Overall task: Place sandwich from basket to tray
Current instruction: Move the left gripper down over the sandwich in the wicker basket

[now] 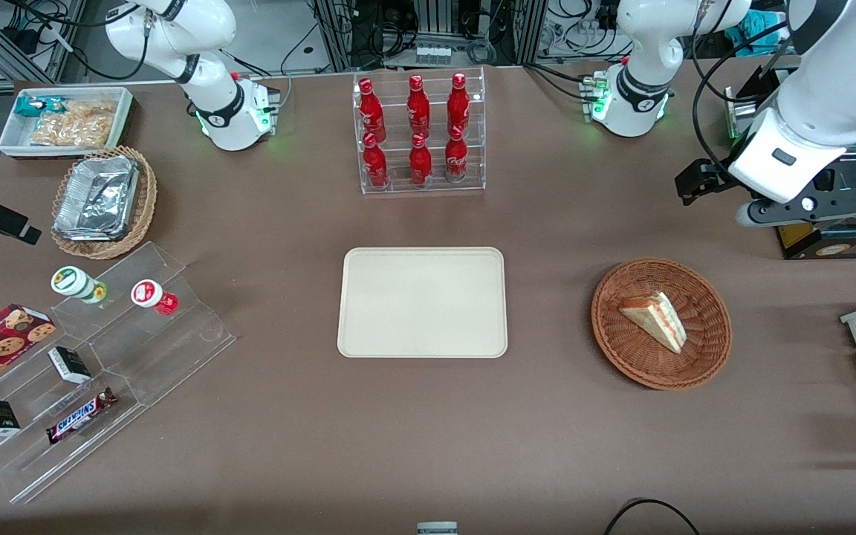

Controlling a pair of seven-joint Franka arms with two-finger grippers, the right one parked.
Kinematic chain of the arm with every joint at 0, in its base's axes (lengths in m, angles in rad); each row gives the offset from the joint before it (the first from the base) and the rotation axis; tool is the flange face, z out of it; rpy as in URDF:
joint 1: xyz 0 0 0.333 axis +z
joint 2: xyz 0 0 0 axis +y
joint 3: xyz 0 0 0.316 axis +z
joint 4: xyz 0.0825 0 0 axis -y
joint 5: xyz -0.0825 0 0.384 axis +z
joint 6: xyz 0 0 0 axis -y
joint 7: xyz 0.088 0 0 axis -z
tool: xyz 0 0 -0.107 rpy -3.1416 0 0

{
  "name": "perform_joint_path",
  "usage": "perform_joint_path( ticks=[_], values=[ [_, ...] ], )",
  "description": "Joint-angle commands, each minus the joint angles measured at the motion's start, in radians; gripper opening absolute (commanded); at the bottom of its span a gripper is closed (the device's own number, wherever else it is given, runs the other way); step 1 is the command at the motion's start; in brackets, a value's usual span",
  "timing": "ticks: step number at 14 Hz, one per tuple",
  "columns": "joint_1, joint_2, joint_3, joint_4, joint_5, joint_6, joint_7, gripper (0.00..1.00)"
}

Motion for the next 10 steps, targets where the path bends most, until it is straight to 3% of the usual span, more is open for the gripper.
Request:
perform_joint_path(
  ticks=[1,5,10],
  values=[
    [0.003,-0.005,-0.003,0.005,-0.009,-0.007,0.015,1.00],
    [0.006,0.026,-0.001,0.005,-0.009,-0.007,0.013,1.00],
    [0.065,0.214,0.002,-0.004,-0.009,0.012,-0.057,1.00]
  ],
)
